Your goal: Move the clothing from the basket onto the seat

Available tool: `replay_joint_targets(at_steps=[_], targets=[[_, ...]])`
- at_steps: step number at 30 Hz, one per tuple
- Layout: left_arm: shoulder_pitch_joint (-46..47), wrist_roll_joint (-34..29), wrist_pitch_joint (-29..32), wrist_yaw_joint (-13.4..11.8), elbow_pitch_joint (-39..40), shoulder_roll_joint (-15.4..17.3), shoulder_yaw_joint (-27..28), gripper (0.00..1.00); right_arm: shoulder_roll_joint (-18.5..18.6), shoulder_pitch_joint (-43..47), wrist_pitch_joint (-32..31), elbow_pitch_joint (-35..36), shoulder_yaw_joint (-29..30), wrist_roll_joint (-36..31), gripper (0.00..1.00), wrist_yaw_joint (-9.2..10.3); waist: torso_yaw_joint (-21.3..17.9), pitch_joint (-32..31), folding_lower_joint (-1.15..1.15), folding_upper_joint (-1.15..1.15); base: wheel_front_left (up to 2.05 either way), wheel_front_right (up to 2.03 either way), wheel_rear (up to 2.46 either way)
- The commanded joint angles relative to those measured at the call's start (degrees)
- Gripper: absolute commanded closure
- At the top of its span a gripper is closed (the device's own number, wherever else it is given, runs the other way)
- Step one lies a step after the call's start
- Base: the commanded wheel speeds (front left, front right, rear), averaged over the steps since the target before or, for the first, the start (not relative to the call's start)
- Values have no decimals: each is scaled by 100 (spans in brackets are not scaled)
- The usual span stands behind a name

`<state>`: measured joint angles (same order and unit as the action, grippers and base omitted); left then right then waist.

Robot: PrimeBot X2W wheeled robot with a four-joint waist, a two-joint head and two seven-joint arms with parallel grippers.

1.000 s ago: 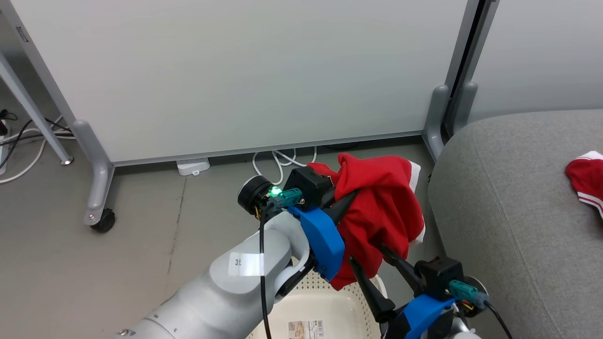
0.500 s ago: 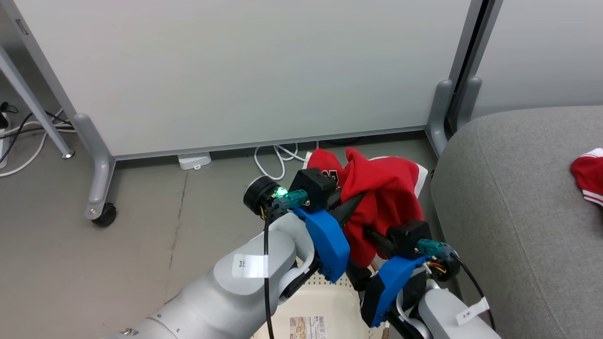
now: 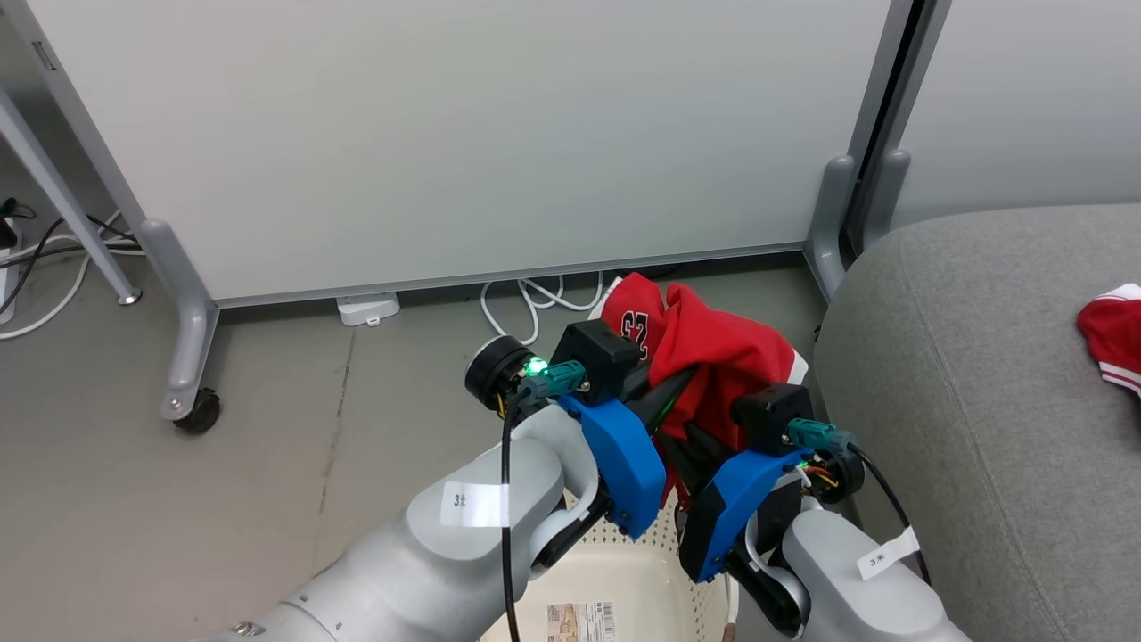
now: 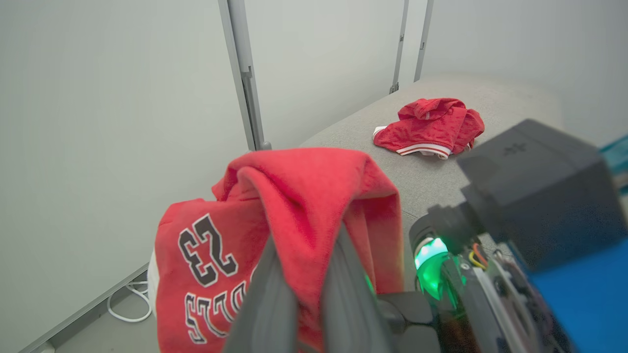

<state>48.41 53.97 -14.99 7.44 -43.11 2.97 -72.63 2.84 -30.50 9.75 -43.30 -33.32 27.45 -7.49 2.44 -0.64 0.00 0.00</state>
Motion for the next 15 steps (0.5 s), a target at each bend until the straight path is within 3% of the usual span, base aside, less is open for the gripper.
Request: replay_joint_targets(at_steps=[1,15], targets=[[72,23,-29,6,-6,-10,12,100,9,-118,73,-102,-54,68,100,-1,-15,-7,0,0,0,0,0],[18,-7,-30,6,-63,-8,109,100,9,-245,298,-467,-337,304,100,-1,-95,-34,0,0,0,0,0]])
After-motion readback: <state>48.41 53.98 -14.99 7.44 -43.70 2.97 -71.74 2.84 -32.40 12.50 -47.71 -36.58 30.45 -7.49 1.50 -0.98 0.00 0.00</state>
